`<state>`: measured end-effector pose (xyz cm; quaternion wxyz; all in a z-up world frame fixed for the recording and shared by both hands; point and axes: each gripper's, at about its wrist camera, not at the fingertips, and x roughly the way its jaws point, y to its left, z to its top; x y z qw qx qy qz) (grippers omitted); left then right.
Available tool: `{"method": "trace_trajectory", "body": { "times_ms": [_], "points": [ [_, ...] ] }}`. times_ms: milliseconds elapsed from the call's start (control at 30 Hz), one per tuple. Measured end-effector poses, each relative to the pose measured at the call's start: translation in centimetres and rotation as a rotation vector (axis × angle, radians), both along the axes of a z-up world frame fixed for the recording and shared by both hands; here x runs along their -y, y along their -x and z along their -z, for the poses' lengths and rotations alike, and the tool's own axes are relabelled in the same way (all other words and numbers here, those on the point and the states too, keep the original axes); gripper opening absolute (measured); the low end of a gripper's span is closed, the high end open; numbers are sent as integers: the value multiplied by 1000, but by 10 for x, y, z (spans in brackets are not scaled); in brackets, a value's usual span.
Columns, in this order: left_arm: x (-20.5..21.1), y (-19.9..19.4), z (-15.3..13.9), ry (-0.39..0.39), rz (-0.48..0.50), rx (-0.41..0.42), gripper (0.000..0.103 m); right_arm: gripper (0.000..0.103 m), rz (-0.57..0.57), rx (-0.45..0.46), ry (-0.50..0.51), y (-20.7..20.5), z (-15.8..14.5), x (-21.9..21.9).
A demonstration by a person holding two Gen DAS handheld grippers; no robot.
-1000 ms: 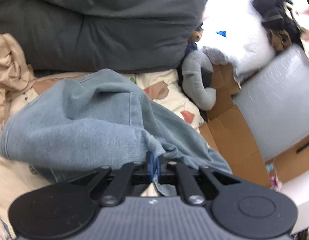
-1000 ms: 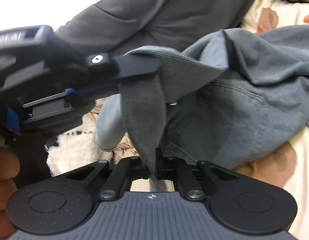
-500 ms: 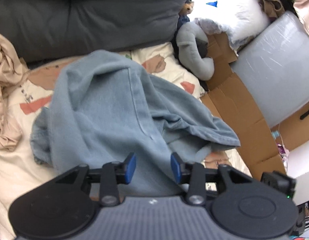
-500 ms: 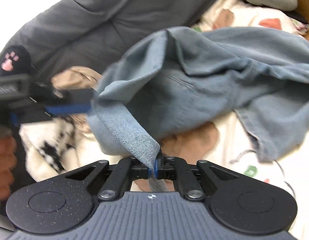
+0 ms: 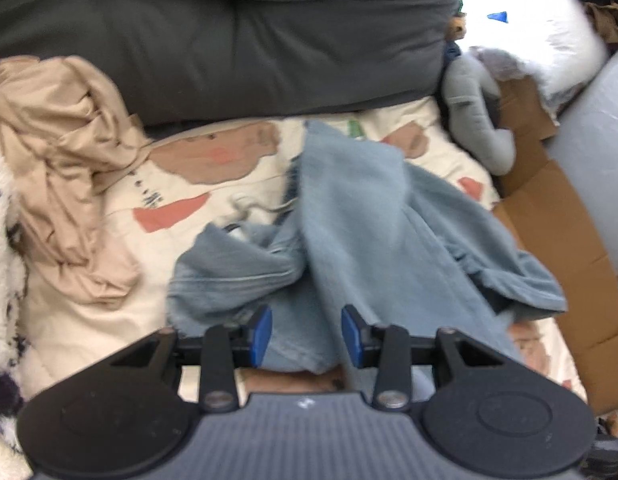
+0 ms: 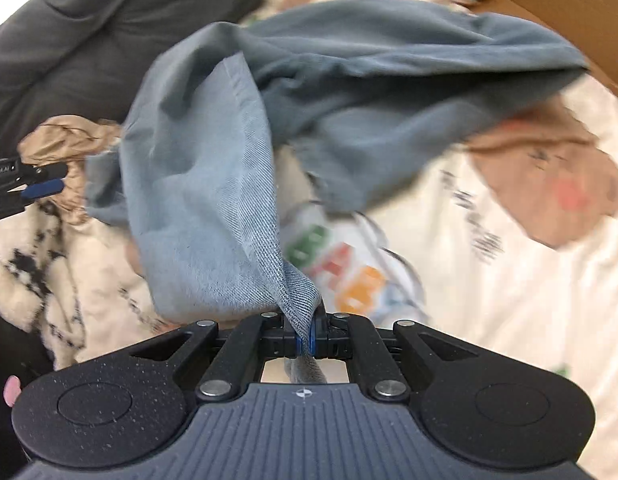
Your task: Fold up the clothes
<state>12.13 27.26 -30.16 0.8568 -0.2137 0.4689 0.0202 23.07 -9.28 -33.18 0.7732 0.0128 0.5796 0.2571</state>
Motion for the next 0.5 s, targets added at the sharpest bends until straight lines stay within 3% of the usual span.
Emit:
{"method": "trace_trajectory", "body": {
  "times_ms": [500],
  "points": [
    [-4,-3,32,-18,-5,-51,52,2,20,-77,165,31,-29,81]
  ]
}}
